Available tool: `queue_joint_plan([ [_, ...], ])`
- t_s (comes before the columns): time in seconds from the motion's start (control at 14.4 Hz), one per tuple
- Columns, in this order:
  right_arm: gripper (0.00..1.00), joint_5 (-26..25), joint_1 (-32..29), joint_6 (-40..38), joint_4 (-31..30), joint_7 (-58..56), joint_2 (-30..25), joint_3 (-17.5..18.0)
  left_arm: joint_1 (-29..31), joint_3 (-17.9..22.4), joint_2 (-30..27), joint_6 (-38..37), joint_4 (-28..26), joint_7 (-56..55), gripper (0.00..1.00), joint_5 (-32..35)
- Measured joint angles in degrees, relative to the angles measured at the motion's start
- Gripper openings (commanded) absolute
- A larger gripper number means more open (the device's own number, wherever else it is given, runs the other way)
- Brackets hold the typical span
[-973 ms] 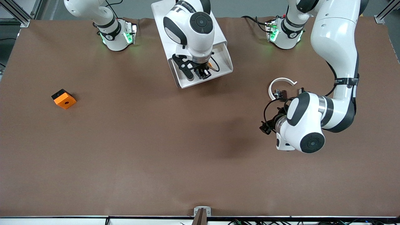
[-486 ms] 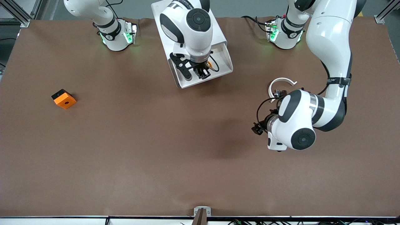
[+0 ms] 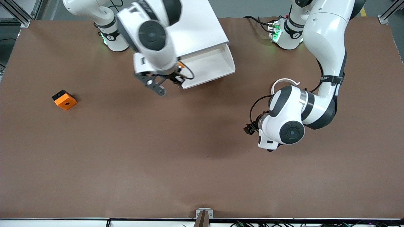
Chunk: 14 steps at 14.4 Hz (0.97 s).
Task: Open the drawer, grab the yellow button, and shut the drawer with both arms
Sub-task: 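Carry the yellow button toward the orange block with the right gripper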
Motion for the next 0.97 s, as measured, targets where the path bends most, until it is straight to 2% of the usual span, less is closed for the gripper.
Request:
queue_joint_plan([
  [0.21, 0.28, -0.47, -10.70, -3.17, -0.73, -21.26, -2.86, -0.28, -0.77, -0.55, -2.00, 4.50, -4.03, 0.00, 1.00, 0.01],
  [0.49, 0.30, -7.07, -21.84, 0.94, -5.30, -44.08, -3.79, -0.52, -3.07, -0.66, -4.40, 11.13, -9.97, 0.00, 1.00, 0.02],
  [0.76, 0.32, -8.15, -33.62, 15.94, -14.57, -62.98, -3.55, -0.66, -5.69, -0.79, -5.79, 14.45, -12.94, 0.01, 1.00, 2.47],
  [0.97, 0.31, -8.22, -39.90, 30.50, -23.12, -68.49, -2.41, -0.63, -8.28, -0.90, -5.91, 16.13, -13.44, 0.01, 1.00, 3.40],
])
